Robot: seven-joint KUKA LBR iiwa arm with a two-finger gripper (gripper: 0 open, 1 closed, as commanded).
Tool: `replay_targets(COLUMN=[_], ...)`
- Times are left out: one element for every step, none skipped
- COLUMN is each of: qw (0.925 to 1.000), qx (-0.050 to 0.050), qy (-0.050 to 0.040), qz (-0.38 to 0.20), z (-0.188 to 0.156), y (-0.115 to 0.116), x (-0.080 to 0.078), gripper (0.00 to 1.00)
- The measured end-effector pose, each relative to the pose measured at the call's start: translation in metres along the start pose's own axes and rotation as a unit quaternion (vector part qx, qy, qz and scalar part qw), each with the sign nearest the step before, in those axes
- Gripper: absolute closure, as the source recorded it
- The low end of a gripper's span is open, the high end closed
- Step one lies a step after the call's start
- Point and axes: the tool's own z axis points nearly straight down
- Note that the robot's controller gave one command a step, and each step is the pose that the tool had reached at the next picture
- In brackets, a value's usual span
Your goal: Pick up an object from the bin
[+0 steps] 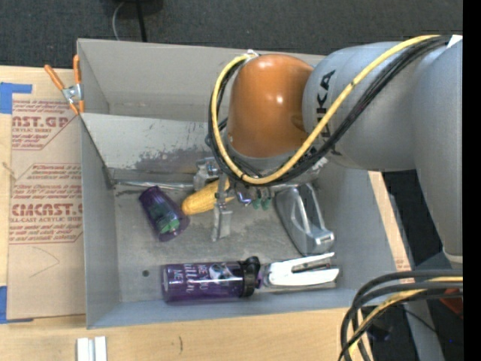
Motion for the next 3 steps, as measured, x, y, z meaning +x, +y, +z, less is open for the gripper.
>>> replay_targets(qw=[0.9999, 0.9983, 0.9946], qx=[0.001, 0.000, 0.001], qy=[0.0001, -0.0014, -0.0022], qz=[0.017, -0.058, -0.104], z=[0.020, 0.033, 0.108], y=[-0.047, -0.042, -0.046], x=[-0.018, -0.025, -0.024], gripper=[0.00, 0.00, 0.00])
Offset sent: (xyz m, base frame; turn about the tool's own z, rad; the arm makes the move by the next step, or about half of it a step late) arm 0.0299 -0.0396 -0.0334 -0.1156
